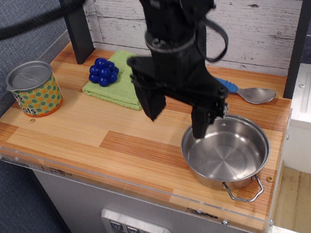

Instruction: Move the pot in front of the green towel

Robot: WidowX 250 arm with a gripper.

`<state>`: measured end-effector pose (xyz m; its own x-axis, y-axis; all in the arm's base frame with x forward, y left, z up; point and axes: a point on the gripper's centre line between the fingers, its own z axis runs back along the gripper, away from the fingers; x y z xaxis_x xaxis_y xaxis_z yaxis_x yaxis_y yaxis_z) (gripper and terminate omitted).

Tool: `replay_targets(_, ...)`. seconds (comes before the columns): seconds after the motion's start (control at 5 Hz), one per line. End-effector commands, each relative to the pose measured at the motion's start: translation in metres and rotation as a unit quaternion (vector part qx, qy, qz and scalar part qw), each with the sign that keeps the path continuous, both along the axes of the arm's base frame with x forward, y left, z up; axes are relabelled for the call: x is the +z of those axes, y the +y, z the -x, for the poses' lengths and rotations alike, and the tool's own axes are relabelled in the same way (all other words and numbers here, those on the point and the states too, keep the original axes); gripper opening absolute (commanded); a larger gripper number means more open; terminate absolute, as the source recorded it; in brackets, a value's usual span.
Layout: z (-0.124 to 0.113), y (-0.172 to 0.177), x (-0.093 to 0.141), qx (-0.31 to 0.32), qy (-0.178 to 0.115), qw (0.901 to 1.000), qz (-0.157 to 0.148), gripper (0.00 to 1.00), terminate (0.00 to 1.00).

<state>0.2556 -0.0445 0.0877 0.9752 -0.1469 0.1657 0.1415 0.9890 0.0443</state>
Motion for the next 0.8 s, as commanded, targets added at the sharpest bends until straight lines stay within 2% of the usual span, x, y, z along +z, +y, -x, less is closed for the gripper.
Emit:
replay_targets(0.0,-0.010,0.001,-0.018,-0.003,-0.019,0.9991,0.039,1.00,0.00)
replay_targets(0.2,-0.016,0.000,-0.036,0.004,-0.027,0.9988,0.039,1.00,0.00)
replay_targets(0.6,-0.024,-0.002,-0.057,0.014,0.000,0.9993,0.036,1.00,0.00)
